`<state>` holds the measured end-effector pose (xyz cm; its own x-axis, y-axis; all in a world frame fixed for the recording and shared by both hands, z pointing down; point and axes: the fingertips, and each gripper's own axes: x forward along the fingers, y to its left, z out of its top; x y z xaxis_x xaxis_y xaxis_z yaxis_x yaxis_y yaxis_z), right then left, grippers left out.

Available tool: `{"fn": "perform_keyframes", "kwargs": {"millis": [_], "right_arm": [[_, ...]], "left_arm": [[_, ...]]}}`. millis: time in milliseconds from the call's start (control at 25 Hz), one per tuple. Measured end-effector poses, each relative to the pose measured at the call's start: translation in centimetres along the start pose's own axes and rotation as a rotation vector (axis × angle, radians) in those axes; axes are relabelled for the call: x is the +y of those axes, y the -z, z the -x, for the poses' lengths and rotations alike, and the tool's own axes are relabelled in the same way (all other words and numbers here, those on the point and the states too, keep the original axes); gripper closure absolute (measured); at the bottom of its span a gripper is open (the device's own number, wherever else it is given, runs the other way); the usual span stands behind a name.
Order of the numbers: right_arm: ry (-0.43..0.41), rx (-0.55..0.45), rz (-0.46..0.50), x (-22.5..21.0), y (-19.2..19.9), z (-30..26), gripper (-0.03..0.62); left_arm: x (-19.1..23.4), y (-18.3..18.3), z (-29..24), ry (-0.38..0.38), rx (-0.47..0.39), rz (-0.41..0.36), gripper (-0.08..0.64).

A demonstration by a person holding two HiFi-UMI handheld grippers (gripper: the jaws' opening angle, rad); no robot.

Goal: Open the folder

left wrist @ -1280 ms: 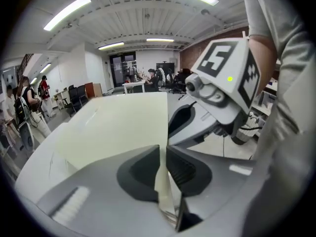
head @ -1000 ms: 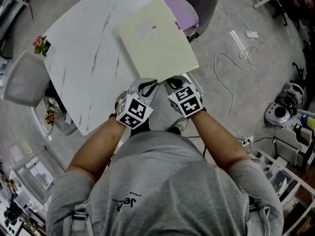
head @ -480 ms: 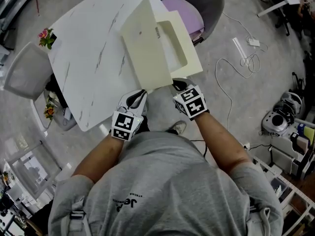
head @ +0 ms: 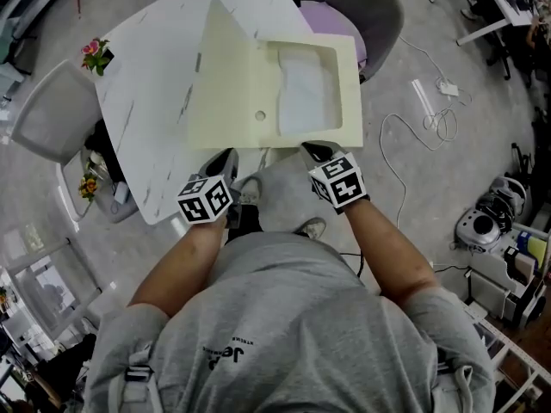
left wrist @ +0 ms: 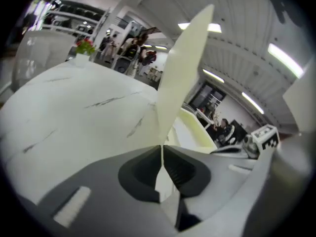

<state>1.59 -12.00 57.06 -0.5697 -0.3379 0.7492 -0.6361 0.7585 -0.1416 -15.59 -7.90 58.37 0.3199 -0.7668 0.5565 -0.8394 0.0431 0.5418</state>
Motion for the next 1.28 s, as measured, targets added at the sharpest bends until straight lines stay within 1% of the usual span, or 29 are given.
{"fn": "perform_keyframes", "kwargs": {"millis": [80,160,200,240,280,320,360,440,520,600,680,800,880,920,960,1000,1120,1160,1280], "right_arm": [[0.001,0.003,0.000,0.1,0.0,-0.1,0.589],[0.001,0.008,0.000,0.3,-0.1,-0.3,0.589],[0.000,0.012,0.001,0.4,-0.1,-0.3,0.589],[-0.001,0.015,0.001,0.4,-0.1,-0.3,0.589],[-0.001,0.017,0.002,0.4,-0.1,-0.2,0.589],[-0.001,0.019,0.004,0.4,-0.1,-0.2,0.589],[0.000,0.021,0.007,0.4,-0.1,-0.2,0.589],[-0.001,0.023,0.014,0.4,-0.1,-0.2,0.589],[-0.006,0.025,0.021,0.5,-0.1,-0.2,0.589],[-0.013,0.028,0.025,0.7,-0.1,-0.2,0.589],[-0.022,0.029,0.028,1.0,-0.1,-0.3,0.589],[-0.036,0.027,0.024,1.3,0.0,-0.3,0.589],[-0.044,0.022,0.017,1.4,-0.1,-0.3,0.589],[-0.048,0.019,0.013,1.5,-0.1,-0.4,0.589],[-0.053,0.015,0.007,1.6,-0.1,-0.4,0.589],[-0.055,0.010,-0.001,1.6,-0.1,-0.3,0.589],[-0.052,-0.014,-0.031,1.3,-0.2,0.0,0.589],[-0.050,-0.024,-0.040,1.2,-0.3,0.2,0.589],[-0.043,-0.054,-0.068,0.4,-0.6,0.9,0.589]], "left_arm": [[1.4,-0.7,-0.4,-0.020,-0.019,0.119,0.489],[3.3,-1.5,-0.7,-0.061,-0.031,0.208,0.489],[4.5,-2.0,-0.8,-0.089,-0.034,0.236,0.483],[5.6,-2.5,-0.8,-0.121,-0.034,0.246,0.459],[6.8,-3.1,-0.8,-0.159,-0.031,0.231,0.431],[8.0,-3.7,-0.7,-0.203,-0.024,0.195,0.407],[9.1,-4.2,-0.5,-0.252,-0.011,0.147,0.403],[11.2,-5.0,-0.3,-0.347,0.031,0.024,0.345],[12.7,-5.7,-0.3,-0.428,0.073,-0.141,0.266],[13.6,-6.3,-0.8,-0.485,0.111,-0.313,0.183],[13.7,-6.5,-1.5,-0.521,0.151,-0.448,0.147],[13.3,-7.0,-2.5,-0.550,0.194,-0.629,0.138],[13.1,-7.4,-3.1,-0.553,0.213,-0.711,0.138],[13.1,-7.6,-3.3,-0.551,0.222,-0.727,0.140],[13.1,-7.7,-3.4,-0.546,0.226,-0.724,0.138],[13.3,-7.7,-3.4,-0.539,0.224,-0.698,0.139],[13.9,-7.7,-2.9,-0.514,0.181,-0.542,0.138],[14.1,-7.7,-2.6,-0.514,0.162,-0.504,0.132],[14.6,-7.5,-2.2,-0.529,0.128,-0.450,0.126]]}}
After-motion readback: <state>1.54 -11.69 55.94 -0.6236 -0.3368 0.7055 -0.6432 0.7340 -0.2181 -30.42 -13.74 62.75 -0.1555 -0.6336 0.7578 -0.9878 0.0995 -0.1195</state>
